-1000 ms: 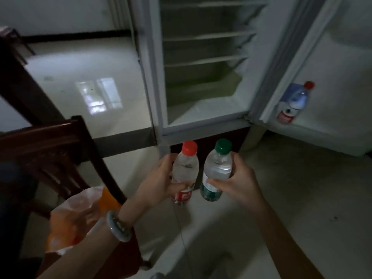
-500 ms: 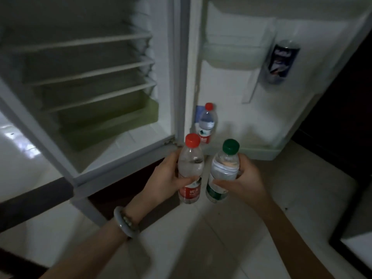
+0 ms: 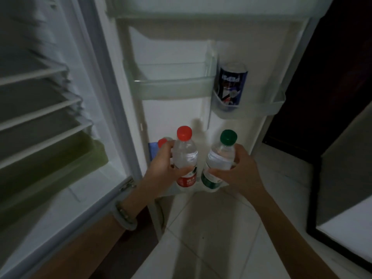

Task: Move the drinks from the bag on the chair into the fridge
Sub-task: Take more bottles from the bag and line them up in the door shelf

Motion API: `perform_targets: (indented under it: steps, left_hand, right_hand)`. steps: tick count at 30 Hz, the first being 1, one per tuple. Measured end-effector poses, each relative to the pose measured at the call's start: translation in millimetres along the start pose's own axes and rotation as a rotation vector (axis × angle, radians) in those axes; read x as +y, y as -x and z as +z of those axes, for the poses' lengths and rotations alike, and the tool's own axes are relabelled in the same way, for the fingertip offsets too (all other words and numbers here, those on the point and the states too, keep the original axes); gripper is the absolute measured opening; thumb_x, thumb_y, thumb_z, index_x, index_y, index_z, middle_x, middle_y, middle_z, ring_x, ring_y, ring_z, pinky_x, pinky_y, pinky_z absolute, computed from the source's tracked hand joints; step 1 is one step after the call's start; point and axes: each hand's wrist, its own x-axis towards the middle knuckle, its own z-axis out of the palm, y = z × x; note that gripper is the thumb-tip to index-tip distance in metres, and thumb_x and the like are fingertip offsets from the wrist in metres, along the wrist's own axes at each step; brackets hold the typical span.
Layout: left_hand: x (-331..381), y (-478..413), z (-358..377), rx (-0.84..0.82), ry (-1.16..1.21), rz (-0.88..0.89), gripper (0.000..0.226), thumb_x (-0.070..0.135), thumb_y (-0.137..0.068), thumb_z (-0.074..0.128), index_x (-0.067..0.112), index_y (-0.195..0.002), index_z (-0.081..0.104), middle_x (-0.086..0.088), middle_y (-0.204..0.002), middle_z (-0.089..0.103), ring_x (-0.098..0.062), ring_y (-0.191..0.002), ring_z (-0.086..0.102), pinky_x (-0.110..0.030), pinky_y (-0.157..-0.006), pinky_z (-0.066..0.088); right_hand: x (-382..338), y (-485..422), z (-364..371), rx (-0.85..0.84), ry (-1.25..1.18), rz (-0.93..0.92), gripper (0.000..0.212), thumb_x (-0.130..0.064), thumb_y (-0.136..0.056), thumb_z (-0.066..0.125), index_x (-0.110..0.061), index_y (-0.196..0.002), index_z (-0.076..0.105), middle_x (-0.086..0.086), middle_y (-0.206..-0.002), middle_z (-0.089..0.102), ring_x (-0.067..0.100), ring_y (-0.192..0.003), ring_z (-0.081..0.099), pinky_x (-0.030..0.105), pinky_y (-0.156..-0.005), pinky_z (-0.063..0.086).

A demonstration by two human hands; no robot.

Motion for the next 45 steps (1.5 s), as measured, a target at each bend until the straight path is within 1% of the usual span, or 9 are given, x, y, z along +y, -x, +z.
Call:
perform_targets:
  steps: [10,17,19,22,25,31,34,39,45]
  left_hand:
    - [-40,-67,37,0.043,-0.033,-0.071,0.053,0.025,-0.071,0.082,0.04,-0.104,0.044,0.022,-0.097,0.057,0.015,-0.088,0.057,-0.01,-0.073,0.05]
    - [-73,-68,60,0.086,-0.06,-0.218,0.063,0.028,-0.072,0.079,0.023,-0.125,0.045,0.014,-0.113,0.056,0.002,-0.103,0.055,-0.012,-0.084,0.042]
    - [-77,-65,67,0.098,-0.098,-0.222,0.066,0.031,-0.073,0.077,0.018,-0.13,0.045,0.004,-0.122,0.055,-0.007,-0.112,0.053,-0.014,-0.09,0.04]
    - [-75,-64,74,0.149,-0.071,-0.258,0.071,0.051,-0.07,0.067,0.017,-0.129,0.045,0.0,-0.121,0.055,-0.004,-0.107,0.055,-0.002,-0.08,0.042]
    - [-74,-65,78,0.193,-0.143,-0.306,0.059,0.039,-0.078,0.067,0.018,-0.128,0.046,0.004,-0.117,0.055,0.0,-0.094,0.054,0.005,-0.069,0.037]
    - [-85,-61,89,0.269,-0.196,-0.378,0.052,0.056,-0.079,0.056,0.025,-0.121,0.047,0.007,-0.106,0.057,-0.01,-0.096,0.059,-0.019,-0.079,0.047]
    - [-77,-57,90,0.377,-0.243,-0.296,0.065,0.054,-0.077,0.056,0.015,-0.129,0.044,-0.002,-0.118,0.055,-0.014,-0.103,0.056,-0.027,-0.087,0.047]
    - [-78,-49,92,0.372,-0.402,-0.242,0.082,0.026,-0.08,0.073,0.008,-0.144,0.025,-0.011,-0.141,0.039,-0.023,-0.125,0.044,-0.026,-0.097,0.037]
    - [-66,-41,102,0.423,-0.465,-0.161,0.085,0.02,-0.079,0.075,0.006,-0.145,0.024,-0.014,-0.141,0.038,-0.025,-0.13,0.038,-0.034,-0.105,0.036]
  right_hand:
    - [53,-77,28,0.057,0.037,0.05,0.078,-0.026,-0.058,0.087,-0.015,-0.124,0.047,-0.001,-0.112,0.063,0.019,-0.101,0.06,0.038,-0.088,0.052]
    - [87,-100,46,-0.135,0.04,0.085,0.071,-0.024,-0.062,0.086,-0.022,-0.12,0.046,-0.016,-0.097,0.056,0.002,-0.085,0.055,0.008,-0.069,0.044]
    - [97,-105,50,-0.171,0.024,0.094,0.07,-0.023,-0.063,0.086,-0.019,-0.121,0.046,-0.012,-0.098,0.056,0.006,-0.087,0.056,0.015,-0.071,0.046]
    - [105,-111,55,-0.211,0.032,0.124,0.068,-0.024,-0.063,0.086,-0.017,-0.119,0.047,-0.008,-0.096,0.057,0.01,-0.085,0.056,0.027,-0.074,0.049]
    - [113,-114,59,-0.26,0.04,0.107,0.064,-0.025,-0.064,0.085,-0.02,-0.115,0.047,-0.016,-0.091,0.053,-0.001,-0.077,0.052,0.012,-0.066,0.042]
    - [120,-123,64,-0.261,0.05,0.016,0.047,-0.016,-0.061,0.086,-0.021,-0.095,0.054,-0.01,-0.088,0.054,0.012,-0.084,0.057,0.025,-0.073,0.048]
    - [136,-132,73,-0.326,0.149,-0.04,0.052,-0.035,-0.056,0.084,-0.014,-0.097,0.058,0.001,-0.093,0.06,0.025,-0.09,0.059,0.041,-0.077,0.053]
    - [159,-147,86,-0.398,0.146,-0.017,0.069,-0.055,-0.055,0.08,-0.011,-0.1,0.054,0.005,-0.097,0.06,0.019,-0.083,0.063,0.04,-0.068,0.057]
    - [126,-130,53,-0.396,0.098,-0.118,0.082,-0.03,-0.057,0.085,-0.012,-0.124,0.041,0.009,-0.119,0.051,0.025,-0.108,0.052,0.043,-0.09,0.048]
